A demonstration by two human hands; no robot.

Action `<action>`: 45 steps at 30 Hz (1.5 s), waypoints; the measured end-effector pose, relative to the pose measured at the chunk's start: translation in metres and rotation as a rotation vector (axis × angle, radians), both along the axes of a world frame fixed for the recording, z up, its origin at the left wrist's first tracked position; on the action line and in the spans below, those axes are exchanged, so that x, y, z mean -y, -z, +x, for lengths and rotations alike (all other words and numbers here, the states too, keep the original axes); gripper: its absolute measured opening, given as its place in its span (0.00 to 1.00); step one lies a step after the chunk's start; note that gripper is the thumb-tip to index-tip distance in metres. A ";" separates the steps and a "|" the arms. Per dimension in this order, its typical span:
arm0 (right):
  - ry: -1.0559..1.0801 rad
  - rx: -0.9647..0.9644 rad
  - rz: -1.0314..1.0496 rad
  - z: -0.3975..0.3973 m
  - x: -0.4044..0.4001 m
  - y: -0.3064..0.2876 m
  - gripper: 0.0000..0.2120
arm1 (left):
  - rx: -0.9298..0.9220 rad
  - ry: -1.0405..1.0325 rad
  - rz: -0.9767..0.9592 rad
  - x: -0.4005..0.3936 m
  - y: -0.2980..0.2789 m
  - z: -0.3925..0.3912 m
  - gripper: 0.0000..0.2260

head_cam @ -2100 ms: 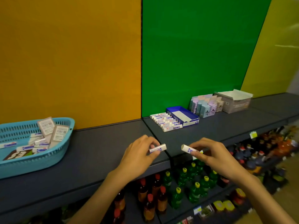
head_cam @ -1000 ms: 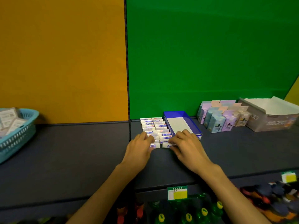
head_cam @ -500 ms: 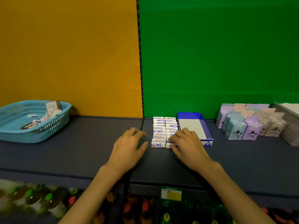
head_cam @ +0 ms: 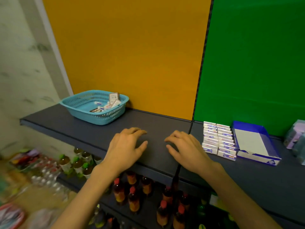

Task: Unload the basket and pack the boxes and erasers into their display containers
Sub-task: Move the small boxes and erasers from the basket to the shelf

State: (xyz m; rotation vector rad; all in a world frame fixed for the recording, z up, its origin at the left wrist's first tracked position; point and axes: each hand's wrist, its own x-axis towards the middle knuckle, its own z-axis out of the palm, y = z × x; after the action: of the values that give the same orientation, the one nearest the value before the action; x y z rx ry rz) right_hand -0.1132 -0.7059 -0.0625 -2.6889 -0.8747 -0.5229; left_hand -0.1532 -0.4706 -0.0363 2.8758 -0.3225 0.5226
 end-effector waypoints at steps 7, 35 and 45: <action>-0.044 -0.015 0.010 0.003 -0.104 -0.012 0.13 | -0.029 -0.072 0.008 -0.106 0.003 -0.011 0.21; 0.183 0.072 -0.068 0.145 -0.364 -0.064 0.12 | 0.079 0.031 -0.032 -0.403 -0.044 0.149 0.20; 0.190 0.005 -0.144 0.232 -0.403 -0.062 0.13 | -0.018 0.130 0.176 -0.419 -0.058 0.282 0.20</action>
State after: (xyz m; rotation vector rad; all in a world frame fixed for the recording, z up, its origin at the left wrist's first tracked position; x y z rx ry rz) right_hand 0.1192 -0.3028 -0.0001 -2.9227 -0.6852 -0.5251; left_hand 0.1285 -0.0517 0.0216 2.9979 -0.5758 0.4655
